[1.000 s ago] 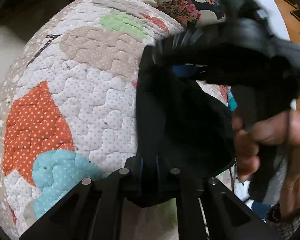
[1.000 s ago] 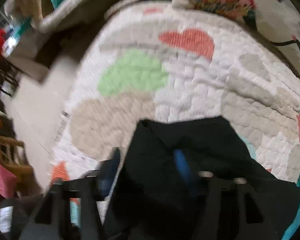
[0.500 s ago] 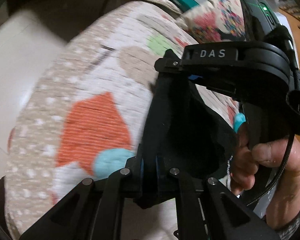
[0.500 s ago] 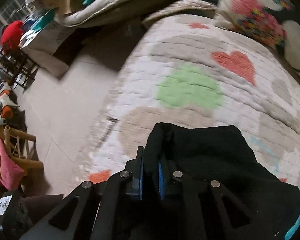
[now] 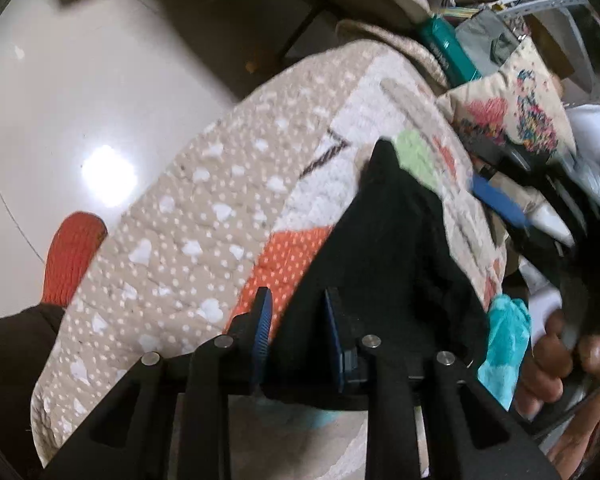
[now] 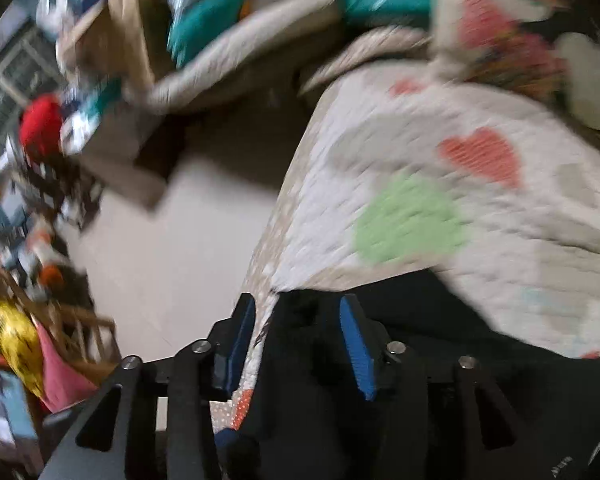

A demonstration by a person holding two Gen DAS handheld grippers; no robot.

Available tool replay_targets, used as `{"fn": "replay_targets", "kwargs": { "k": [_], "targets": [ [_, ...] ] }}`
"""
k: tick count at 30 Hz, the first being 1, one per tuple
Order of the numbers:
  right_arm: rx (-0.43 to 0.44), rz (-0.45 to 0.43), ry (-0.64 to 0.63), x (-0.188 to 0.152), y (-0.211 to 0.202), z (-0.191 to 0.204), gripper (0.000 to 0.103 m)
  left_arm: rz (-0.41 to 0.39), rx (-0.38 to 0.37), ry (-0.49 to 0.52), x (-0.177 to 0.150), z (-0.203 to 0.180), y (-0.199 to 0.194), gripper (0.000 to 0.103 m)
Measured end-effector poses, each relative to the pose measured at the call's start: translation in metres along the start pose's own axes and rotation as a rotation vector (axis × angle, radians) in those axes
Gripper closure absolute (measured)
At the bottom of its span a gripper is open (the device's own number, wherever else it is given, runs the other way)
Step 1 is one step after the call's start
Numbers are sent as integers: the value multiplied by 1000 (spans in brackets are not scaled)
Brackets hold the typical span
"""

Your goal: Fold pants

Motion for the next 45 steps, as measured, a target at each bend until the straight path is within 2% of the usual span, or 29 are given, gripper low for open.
{"fn": "replay_targets", "kwargs": {
  "k": [4, 7, 9, 12, 15, 18, 22, 25, 28, 30, 33, 36, 43, 45],
  "targets": [
    [-27, -130, 97, -10, -69, -63, 49, -59, 21, 5, 8, -4, -6, 79],
    [-94, -205, 183, -37, -110, -121, 49, -75, 41, 24, 11, -7, -5, 76],
    [-124, -240, 257, -67, -133, -159, 48, -69, 48, 55, 13, -14, 1, 75],
    [-116, -276, 368, -105, -152, -199, 48, -67, 59, 153, 13, -36, 13, 69],
    [-68, -303, 468, -139, -160, -224, 48, -83, 93, 249, 7, -54, 20, 68],
    [-11, -327, 555, -164, -158, -234, 48, -115, 106, 323, 1, -67, 21, 66],
    [5, -356, 652, -185, -149, -243, 38, -119, 80, 398, -4, -79, 19, 66],
    [22, -350, 691, -191, -138, -245, 38, -78, 27, 451, -8, -99, 13, 66],
    [34, -351, 689, -191, -129, -247, 38, -71, -10, 562, -9, -140, 9, 63],
    [38, -355, 673, -188, -123, -245, 38, -34, -32, 666, -14, -180, 18, 60],
    [24, -357, 651, -189, -116, -245, 38, 69, -89, 781, -27, -237, 51, 57],
    [36, -361, 672, -192, -109, -250, 38, 147, -65, 867, -37, -280, 95, 57],
    [78, -421, 679, -183, -101, -259, 38, 310, -67, 923, -60, -339, 185, 57],
    [73, -424, 654, -178, -99, -259, 37, 345, -40, 973, -68, -350, 209, 56]
  ]
}}
Point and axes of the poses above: each gripper's, at about its wrist camera, not at the fingertips, and y roughly the way its jaws point, z to its left, x to its top, the point moved 5 cm from there along y, roughly the way its jaws point, and after that the axes turned 6 degrees about y, right-handed, at the moved point
